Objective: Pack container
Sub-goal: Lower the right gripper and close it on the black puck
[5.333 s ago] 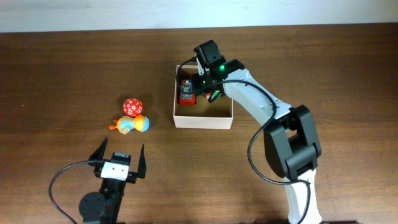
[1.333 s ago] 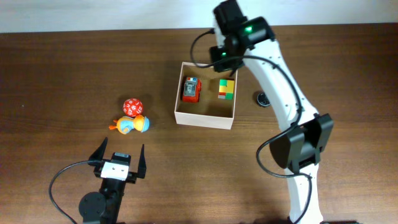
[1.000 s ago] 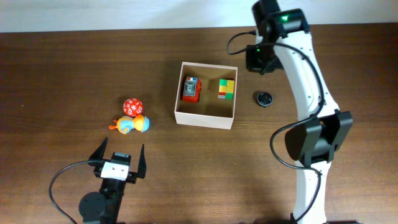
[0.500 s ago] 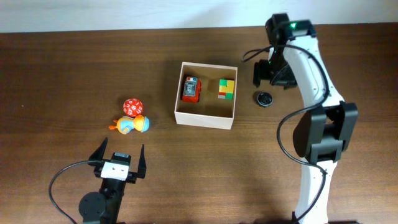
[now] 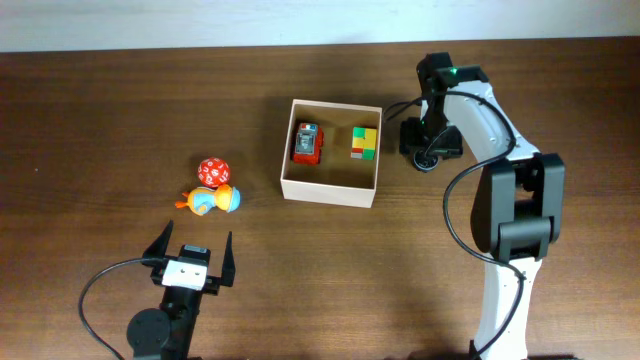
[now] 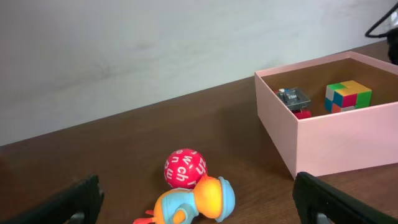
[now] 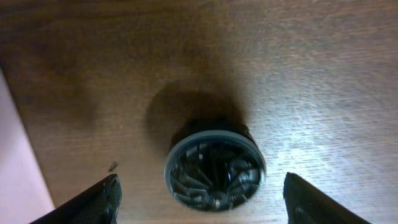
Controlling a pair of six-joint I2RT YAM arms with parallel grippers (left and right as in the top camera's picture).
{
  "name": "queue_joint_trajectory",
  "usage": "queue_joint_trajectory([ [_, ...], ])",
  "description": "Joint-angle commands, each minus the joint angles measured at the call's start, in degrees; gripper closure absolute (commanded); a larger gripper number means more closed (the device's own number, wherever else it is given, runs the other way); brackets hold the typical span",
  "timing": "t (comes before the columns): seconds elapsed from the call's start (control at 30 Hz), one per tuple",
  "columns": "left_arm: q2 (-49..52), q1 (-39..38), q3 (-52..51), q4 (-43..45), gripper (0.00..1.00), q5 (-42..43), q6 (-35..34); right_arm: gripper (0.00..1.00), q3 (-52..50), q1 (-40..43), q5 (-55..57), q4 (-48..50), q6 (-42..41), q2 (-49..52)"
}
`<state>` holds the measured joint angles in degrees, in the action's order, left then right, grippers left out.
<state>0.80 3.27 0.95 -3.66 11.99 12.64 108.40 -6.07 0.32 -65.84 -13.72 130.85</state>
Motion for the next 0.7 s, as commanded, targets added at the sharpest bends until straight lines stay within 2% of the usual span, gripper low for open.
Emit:
queue_joint_trajectory([
  [0.0,-0.4,-0.2,-0.4,0.0,0.01,-0.2,0.7,0.23,-3.5,0.5,-0.3,2.8,0.1,0.0],
  [0.2,-0.4,-0.2,-0.4,0.0,0.01,-0.2,0.7,0.25,-7.0,0.9,-0.3,7.1,0.1,0.0],
  [0.27,-0.4,-0.2,-0.4,0.0,0.01,-0.2,0.7,0.28,-7.4,1.0,-0.3,7.6,0.2,0.0],
  [0.33,-0.4,-0.2,-0.4,0.0,0.01,-0.2,0.7,0.39,-7.4,1.2,-0.3,7.8,0.2,0.0],
  [0.43,-0.4,-0.2,-0.4,0.0,0.01,-0.2,0.7,0.47,-7.4,1.3,-0.3,8.2,0.2,0.0],
  [0.67,-0.4,-0.2,-0.4,0.0,0.01,-0.2,0.7,0.51,-7.4,1.3,-0.3,9.0,0.2,0.0],
])
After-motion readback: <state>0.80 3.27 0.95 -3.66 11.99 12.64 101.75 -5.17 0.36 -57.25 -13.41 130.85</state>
